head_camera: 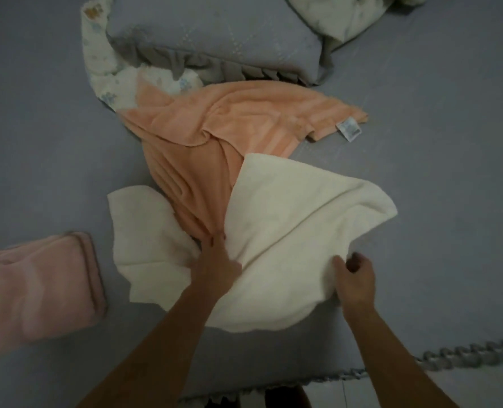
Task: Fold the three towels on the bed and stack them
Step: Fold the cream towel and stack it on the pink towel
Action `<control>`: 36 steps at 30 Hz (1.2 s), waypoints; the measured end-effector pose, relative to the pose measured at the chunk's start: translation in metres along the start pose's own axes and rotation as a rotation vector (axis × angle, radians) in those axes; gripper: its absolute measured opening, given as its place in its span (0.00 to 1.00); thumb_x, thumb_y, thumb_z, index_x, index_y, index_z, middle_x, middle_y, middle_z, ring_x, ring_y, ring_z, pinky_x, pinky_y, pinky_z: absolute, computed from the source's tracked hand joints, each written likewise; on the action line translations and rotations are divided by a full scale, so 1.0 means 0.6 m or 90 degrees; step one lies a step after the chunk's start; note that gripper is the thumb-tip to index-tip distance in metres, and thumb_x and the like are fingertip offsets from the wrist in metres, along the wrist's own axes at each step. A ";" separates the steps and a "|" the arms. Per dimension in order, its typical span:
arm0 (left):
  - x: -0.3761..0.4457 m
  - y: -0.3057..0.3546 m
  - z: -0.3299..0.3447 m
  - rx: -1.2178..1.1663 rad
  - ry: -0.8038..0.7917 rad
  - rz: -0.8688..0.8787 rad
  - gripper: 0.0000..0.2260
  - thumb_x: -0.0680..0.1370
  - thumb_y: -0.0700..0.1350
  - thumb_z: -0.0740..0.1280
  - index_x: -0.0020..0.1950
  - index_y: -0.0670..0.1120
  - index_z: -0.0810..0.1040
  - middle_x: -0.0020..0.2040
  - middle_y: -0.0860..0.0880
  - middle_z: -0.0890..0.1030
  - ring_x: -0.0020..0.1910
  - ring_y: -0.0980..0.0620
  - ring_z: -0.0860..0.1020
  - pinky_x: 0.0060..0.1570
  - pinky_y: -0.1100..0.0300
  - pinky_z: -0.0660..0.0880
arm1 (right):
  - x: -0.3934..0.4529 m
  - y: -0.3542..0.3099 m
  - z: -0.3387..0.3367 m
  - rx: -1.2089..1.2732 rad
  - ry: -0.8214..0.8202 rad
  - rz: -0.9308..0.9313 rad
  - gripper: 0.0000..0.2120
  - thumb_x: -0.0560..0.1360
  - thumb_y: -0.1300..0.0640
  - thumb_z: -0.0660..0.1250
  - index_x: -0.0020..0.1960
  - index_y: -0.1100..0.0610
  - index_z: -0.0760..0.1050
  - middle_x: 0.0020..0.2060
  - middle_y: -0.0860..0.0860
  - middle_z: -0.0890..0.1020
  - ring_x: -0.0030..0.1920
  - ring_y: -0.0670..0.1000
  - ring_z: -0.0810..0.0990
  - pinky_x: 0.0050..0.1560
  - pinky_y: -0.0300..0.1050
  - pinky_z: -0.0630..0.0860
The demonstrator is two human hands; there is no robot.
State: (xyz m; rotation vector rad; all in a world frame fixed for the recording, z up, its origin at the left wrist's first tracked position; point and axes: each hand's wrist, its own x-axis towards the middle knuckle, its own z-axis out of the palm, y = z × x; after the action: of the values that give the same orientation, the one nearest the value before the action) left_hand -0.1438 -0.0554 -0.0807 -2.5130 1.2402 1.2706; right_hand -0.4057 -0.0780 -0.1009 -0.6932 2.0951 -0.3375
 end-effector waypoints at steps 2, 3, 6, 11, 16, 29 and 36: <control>-0.024 -0.011 0.021 -0.035 -0.007 0.005 0.29 0.73 0.49 0.71 0.70 0.46 0.66 0.66 0.44 0.70 0.60 0.42 0.74 0.58 0.52 0.71 | -0.036 0.042 0.009 0.104 -0.085 0.027 0.28 0.75 0.50 0.70 0.71 0.57 0.66 0.61 0.53 0.77 0.60 0.56 0.77 0.64 0.59 0.74; -0.035 -0.018 0.028 -0.057 -0.016 0.002 0.27 0.72 0.49 0.71 0.69 0.45 0.68 0.64 0.44 0.71 0.59 0.41 0.74 0.58 0.52 0.71 | -0.044 0.054 0.012 0.148 -0.114 0.025 0.27 0.76 0.50 0.70 0.71 0.56 0.66 0.63 0.53 0.77 0.60 0.55 0.77 0.63 0.60 0.75; -0.067 -0.026 0.039 -0.060 -0.020 -0.002 0.23 0.72 0.51 0.71 0.64 0.46 0.72 0.61 0.46 0.72 0.55 0.44 0.76 0.56 0.53 0.72 | -0.035 0.051 0.010 0.169 -0.102 0.030 0.19 0.76 0.47 0.68 0.62 0.56 0.73 0.59 0.54 0.79 0.55 0.54 0.79 0.60 0.58 0.76; -0.050 0.004 0.019 -0.107 0.085 -0.006 0.18 0.71 0.60 0.69 0.50 0.48 0.74 0.51 0.49 0.77 0.51 0.45 0.78 0.55 0.50 0.74 | 0.038 -0.052 -0.018 0.337 -0.083 0.083 0.09 0.76 0.46 0.67 0.45 0.52 0.79 0.46 0.52 0.82 0.50 0.54 0.79 0.51 0.54 0.77; 0.046 0.077 -0.038 -0.229 0.003 -0.002 0.15 0.72 0.58 0.72 0.43 0.47 0.76 0.41 0.51 0.77 0.40 0.51 0.76 0.44 0.56 0.74 | 0.068 -0.138 -0.024 0.330 -0.179 0.060 0.08 0.76 0.54 0.69 0.55 0.53 0.79 0.54 0.52 0.84 0.50 0.50 0.83 0.44 0.47 0.79; -0.116 -0.044 -0.034 -0.640 -0.170 0.003 0.26 0.69 0.59 0.74 0.65 0.57 0.76 0.57 0.54 0.83 0.55 0.52 0.82 0.52 0.53 0.80 | -0.196 -0.125 0.068 -0.155 -0.637 -0.237 0.10 0.78 0.58 0.66 0.57 0.47 0.77 0.51 0.45 0.83 0.51 0.42 0.81 0.55 0.37 0.76; -0.124 -0.150 -0.062 -0.550 0.284 -0.209 0.21 0.75 0.43 0.69 0.67 0.42 0.74 0.59 0.42 0.80 0.58 0.41 0.78 0.58 0.49 0.75 | -0.139 -0.242 0.127 -0.187 -0.250 -0.493 0.09 0.75 0.58 0.65 0.52 0.47 0.79 0.47 0.44 0.80 0.50 0.49 0.80 0.50 0.38 0.74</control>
State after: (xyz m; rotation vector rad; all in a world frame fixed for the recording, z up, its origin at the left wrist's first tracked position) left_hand -0.0828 0.0380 -0.0292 -3.5398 0.2400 1.4029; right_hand -0.2543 -0.1451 -0.0203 -1.6063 1.4455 -0.2795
